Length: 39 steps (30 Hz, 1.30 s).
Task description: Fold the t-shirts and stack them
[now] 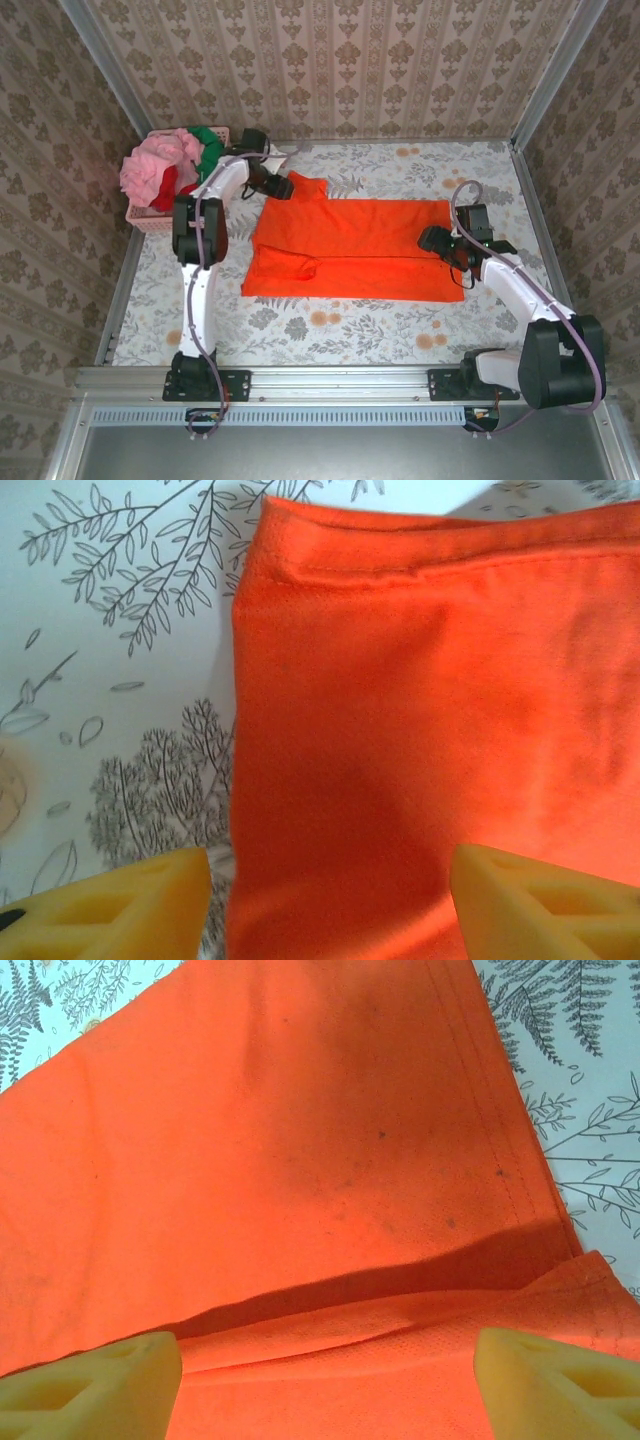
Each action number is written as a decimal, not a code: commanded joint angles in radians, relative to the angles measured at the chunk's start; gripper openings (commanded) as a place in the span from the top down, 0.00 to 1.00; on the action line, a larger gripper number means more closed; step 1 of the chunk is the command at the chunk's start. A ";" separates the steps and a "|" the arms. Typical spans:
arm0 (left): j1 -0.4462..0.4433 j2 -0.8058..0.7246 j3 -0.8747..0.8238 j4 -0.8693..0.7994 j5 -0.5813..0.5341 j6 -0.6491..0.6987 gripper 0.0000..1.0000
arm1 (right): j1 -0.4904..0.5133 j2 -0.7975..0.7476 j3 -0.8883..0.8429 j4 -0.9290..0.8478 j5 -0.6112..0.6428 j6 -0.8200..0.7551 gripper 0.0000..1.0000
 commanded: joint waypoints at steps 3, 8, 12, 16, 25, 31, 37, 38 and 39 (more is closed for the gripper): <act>0.000 0.142 0.277 -0.288 -0.015 0.079 0.39 | -0.002 -0.039 -0.019 -0.004 0.002 -0.009 0.22; -0.009 0.171 0.318 -0.328 -0.026 0.098 0.53 | -0.002 -0.049 -0.022 -0.012 0.019 -0.013 0.22; -0.005 0.173 0.317 -0.333 -0.029 0.094 0.72 | -0.003 -0.045 -0.019 -0.005 0.020 -0.016 0.22; -0.006 0.173 0.317 -0.335 -0.029 0.090 0.93 | -0.005 -0.025 -0.004 0.014 0.026 -0.019 0.22; -0.004 0.136 0.268 -0.268 -0.031 0.076 1.00 | -0.078 0.334 0.269 0.003 0.132 -0.051 0.31; -0.005 0.134 0.265 -0.263 -0.019 0.072 1.00 | -0.115 0.567 0.495 -0.023 0.122 -0.060 0.46; -0.003 0.128 0.265 -0.243 0.015 0.068 1.00 | -0.135 0.755 0.693 -0.065 0.052 -0.037 0.52; -0.004 0.127 0.265 -0.241 0.017 0.064 1.00 | -0.135 0.780 0.717 -0.069 0.056 -0.034 0.54; -0.003 0.128 0.265 -0.239 0.020 0.062 1.00 | -0.136 0.802 0.739 -0.076 0.059 -0.033 0.56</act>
